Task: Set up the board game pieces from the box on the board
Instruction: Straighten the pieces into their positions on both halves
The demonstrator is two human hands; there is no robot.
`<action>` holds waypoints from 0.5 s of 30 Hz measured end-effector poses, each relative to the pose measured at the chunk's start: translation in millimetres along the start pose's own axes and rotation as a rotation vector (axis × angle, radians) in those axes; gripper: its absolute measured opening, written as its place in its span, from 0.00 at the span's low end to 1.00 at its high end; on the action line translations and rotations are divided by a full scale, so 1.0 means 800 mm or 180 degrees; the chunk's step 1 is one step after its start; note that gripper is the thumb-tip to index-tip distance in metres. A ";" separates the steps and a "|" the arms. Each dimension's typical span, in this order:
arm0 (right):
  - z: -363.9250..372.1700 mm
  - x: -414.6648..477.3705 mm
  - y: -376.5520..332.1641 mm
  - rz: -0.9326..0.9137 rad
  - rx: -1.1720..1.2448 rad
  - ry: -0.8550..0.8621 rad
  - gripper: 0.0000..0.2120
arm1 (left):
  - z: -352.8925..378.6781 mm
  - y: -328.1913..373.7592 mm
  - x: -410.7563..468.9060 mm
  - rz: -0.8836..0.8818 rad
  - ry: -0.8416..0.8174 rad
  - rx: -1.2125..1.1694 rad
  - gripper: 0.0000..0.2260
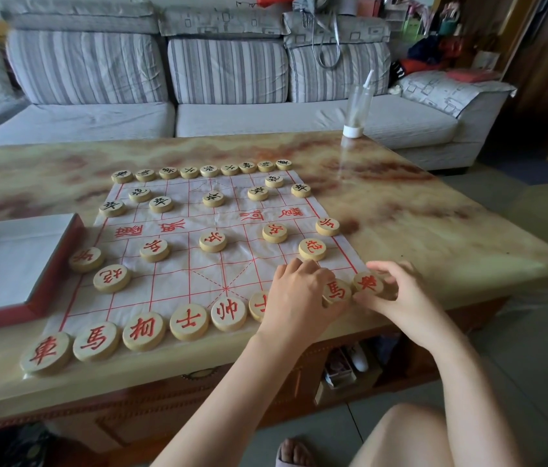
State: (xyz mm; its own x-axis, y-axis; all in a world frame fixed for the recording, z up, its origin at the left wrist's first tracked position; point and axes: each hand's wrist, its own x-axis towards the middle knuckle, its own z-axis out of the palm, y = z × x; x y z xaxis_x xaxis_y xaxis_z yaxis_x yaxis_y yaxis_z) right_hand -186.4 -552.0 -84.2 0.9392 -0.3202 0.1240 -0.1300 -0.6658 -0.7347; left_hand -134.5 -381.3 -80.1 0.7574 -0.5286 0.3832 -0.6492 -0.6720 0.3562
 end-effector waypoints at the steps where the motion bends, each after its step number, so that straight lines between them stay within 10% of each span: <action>1: 0.001 0.001 0.000 0.0004 -0.0017 0.0003 0.24 | 0.000 0.000 0.000 -0.0002 -0.0001 -0.0009 0.24; 15: -0.005 -0.004 -0.004 0.0140 0.0244 -0.0272 0.24 | 0.002 -0.003 0.000 -0.0113 -0.0216 -0.0005 0.24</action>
State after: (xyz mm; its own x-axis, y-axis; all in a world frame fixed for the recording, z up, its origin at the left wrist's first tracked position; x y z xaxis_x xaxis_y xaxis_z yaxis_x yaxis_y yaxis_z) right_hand -190.0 -551.6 -79.3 0.9572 -0.2872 0.0358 -0.1500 -0.5980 -0.7873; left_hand -133.2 -380.4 -82.3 0.7829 -0.5385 0.3116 -0.6220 -0.6902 0.3698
